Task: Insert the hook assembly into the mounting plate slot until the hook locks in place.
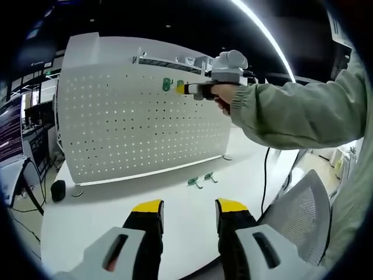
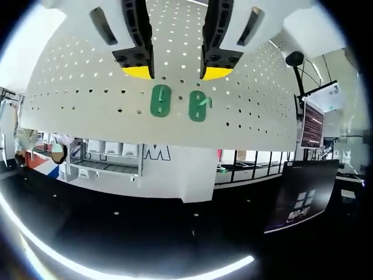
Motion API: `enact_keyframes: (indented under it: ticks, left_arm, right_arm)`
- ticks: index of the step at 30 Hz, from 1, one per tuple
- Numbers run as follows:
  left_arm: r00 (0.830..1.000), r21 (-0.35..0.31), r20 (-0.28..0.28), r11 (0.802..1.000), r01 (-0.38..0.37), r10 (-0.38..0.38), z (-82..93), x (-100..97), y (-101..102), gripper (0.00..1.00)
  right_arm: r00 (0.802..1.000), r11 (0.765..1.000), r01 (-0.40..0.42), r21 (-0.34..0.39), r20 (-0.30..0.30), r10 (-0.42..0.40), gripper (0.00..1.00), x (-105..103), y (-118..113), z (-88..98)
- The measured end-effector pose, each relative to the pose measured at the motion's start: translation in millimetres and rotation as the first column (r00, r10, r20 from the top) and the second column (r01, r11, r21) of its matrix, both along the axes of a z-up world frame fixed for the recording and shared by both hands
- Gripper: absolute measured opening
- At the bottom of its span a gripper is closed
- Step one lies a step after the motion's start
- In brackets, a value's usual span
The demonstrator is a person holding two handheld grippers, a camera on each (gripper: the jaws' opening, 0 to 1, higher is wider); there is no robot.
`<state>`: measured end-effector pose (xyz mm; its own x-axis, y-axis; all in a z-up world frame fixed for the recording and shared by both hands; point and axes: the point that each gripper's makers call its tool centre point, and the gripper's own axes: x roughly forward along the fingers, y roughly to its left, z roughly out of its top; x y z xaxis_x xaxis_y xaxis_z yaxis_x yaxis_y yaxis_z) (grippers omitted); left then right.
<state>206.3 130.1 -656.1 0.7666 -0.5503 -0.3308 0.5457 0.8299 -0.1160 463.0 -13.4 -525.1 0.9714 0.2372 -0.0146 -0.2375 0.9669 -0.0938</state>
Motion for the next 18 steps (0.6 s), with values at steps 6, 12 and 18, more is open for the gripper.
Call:
enact_keyframes:
  ticks: [6,12,18]
  left_arm:
    - [1.000,0.003,0.005,1.000,-0.002,0.002,1.6,-1.6,-1,0.37]
    - [1.000,0.005,0.009,1.000,-0.009,0.009,2.8,-2.6,-2,0.37]
    - [1.000,0.012,0.014,1.000,-0.010,0.010,4.0,-4.3,-4,0.37]
  right_arm:
    - [1.000,1.000,-0.003,0.008,-0.009,0.003,0.30,-5,-3,-2.6]
    - [0.999,1.000,-0.002,0.005,-0.032,0.002,0.31,-14,-10,-15.9]
    - [0.999,1.000,-0.004,0.005,-0.052,0.005,0.31,-21,-13,-26.9]
